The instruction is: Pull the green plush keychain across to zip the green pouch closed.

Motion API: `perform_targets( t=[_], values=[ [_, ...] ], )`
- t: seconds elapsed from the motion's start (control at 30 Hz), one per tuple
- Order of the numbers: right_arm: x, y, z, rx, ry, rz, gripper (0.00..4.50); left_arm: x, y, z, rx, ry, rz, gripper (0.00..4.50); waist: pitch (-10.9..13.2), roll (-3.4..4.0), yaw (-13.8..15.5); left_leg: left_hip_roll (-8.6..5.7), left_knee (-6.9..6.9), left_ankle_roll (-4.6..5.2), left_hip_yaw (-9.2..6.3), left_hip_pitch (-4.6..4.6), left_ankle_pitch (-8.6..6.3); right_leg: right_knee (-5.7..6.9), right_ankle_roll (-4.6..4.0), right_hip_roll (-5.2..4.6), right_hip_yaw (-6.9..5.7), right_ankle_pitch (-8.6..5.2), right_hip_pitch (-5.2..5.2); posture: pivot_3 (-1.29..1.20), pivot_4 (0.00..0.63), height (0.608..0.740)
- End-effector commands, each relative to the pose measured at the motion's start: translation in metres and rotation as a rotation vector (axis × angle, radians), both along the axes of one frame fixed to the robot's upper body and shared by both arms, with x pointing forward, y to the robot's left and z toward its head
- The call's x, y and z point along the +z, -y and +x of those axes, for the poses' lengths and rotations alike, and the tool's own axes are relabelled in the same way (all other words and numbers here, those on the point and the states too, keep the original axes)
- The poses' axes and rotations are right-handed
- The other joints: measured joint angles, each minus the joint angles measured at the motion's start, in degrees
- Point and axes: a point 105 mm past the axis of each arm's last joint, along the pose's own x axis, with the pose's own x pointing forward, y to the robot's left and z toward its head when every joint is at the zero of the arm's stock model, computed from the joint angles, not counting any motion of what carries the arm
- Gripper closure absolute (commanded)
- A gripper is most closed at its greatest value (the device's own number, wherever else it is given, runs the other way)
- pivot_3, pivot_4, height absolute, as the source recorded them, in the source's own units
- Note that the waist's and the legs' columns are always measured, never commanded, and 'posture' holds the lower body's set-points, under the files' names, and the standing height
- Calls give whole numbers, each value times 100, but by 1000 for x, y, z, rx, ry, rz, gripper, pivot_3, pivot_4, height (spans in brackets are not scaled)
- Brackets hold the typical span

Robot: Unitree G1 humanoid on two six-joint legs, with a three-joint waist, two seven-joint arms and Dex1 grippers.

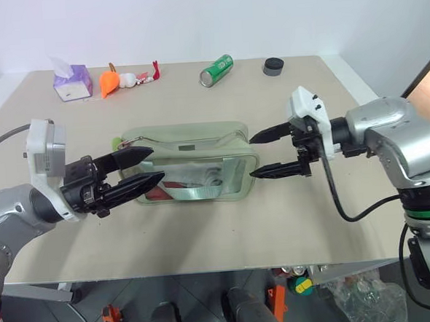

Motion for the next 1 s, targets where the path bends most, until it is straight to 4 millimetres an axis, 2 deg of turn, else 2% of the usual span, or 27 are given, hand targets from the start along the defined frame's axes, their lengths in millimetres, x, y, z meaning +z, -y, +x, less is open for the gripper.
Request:
perform_targets(
  t=[0.03,0.07,0.13,0.43,0.5,0.67,0.8,0.9,1.0],
  values=[
    [15,-1,3,7,77,8,284,7,6,-7,-30,31,7,1421,0,0,2,0,0,0,0,0,0,0,0,0,0,-1,0,0,150,740],
    [15,-2,3,10,78,10,284,7,6,-7,-29,31,6,1421,0,0,2,0,0,0,0,-1,0,0,0,-1,0,-1,0,0,150,740],
    [15,-4,2,23,77,22,801,6,6,-7,-23,28,2,1421,0,0,2,0,0,0,0,-1,0,0,1,0,0,-1,0,0,150,740],
    [15,-10,-1,62,77,40,3913,5,-2,-4,35,24,-29,1421,0,0,8,0,1,0,-2,0,0,0,0,-1,-1,-1,2,0,150,740],
    [15,-11,0,65,83,39,4488,6,-6,-3,63,26,-33,1421,0,0,7,0,1,0,-2,0,0,0,0,0,-1,-1,1,0,150,740],
    [14,-13,0,76,89,41,4488,14,-27,3,168,48,-65,1421,0,0,7,1,1,0,-4,1,0,1,0,1,-3,-1,2,0,150,740],
    [14,-15,-1,91,91,41,4488,28,-69,16,341,45,-191,1421,0,0,4,2,1,0,-4,3,0,2,-1,2,-3,0,1,0,150,740],
    [14,-16,-1,94,91,42,4488,13,-94,30,469,-23,-188,1421,0,0,5,3,1,0,-5,3,0,2,-3,3,-5,0,2,0,150,740],
    [10,-16,1,81,81,34,4488,-5,-107,40,548,-88,-187,1421,0,0,1,3,1,0,-1,3,0,1,-2,1,-2,0,2,0,150,740]
  ],
)
